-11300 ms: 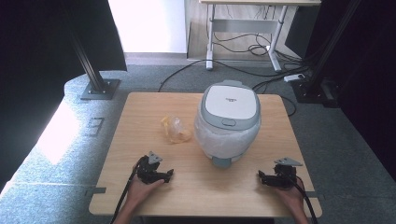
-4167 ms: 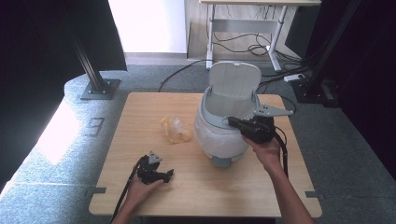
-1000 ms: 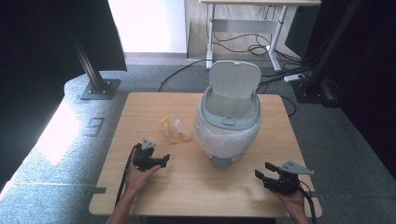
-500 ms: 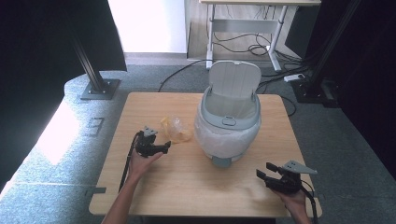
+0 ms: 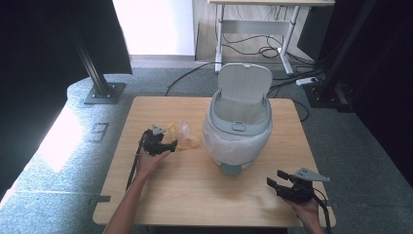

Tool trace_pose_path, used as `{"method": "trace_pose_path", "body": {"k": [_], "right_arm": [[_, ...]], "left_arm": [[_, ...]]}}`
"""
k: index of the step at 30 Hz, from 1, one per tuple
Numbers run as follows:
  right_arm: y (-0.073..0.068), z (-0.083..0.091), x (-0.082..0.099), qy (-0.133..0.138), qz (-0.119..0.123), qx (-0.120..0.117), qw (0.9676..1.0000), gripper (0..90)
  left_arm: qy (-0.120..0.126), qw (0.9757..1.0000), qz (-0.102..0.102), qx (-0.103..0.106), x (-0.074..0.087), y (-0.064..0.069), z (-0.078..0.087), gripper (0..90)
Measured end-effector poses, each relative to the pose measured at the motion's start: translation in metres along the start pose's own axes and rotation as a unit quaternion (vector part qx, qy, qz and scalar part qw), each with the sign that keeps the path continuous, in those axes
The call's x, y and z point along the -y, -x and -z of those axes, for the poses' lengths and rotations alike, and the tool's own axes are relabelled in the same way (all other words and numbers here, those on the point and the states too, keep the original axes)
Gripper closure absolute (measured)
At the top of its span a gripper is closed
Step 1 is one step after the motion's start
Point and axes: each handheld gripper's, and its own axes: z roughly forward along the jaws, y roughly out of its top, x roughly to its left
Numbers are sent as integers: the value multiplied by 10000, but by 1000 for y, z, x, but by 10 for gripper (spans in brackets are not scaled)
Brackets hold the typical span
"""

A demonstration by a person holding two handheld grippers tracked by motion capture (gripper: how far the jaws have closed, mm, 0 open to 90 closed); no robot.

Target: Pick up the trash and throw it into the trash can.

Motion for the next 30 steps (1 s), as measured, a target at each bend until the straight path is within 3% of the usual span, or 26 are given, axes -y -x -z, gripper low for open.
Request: {"method": "trace_pose_path", "body": {"k": [6, 7, 14, 17, 19, 22, 30], "right_arm": [[-1, -2, 1, -53, 29, 28, 10000, 382], [-2, -2, 2, -68, 43, 17, 10000, 381], [-2, -3, 2, -112, 72, 44, 9999, 379], [-1, -3, 3, -104, 65, 55, 9999, 379], [-1, -3, 3, -103, 63, 56, 9999, 379], [-1, -3, 3, -113, 68, 58, 9999, 379], [-2, -4, 3, -160, 131, 79, 9998, 379]], "left_arm": [[-39, 10000, 17, 46, -5, -1, -9, 224], [-66, 9999, 92, 99, -5, -3, -13, 296], [-139, 9997, 123, 154, -4, -3, -24, 467], [-162, 9995, 164, 205, -2, -3, -27, 645], [-159, 9994, 180, 250, 0, -4, -29, 685], [-69, 9991, 264, 327, 2, -4, -28, 814], [130, 9984, 309, 452, 0, -5, -20, 864]]}}
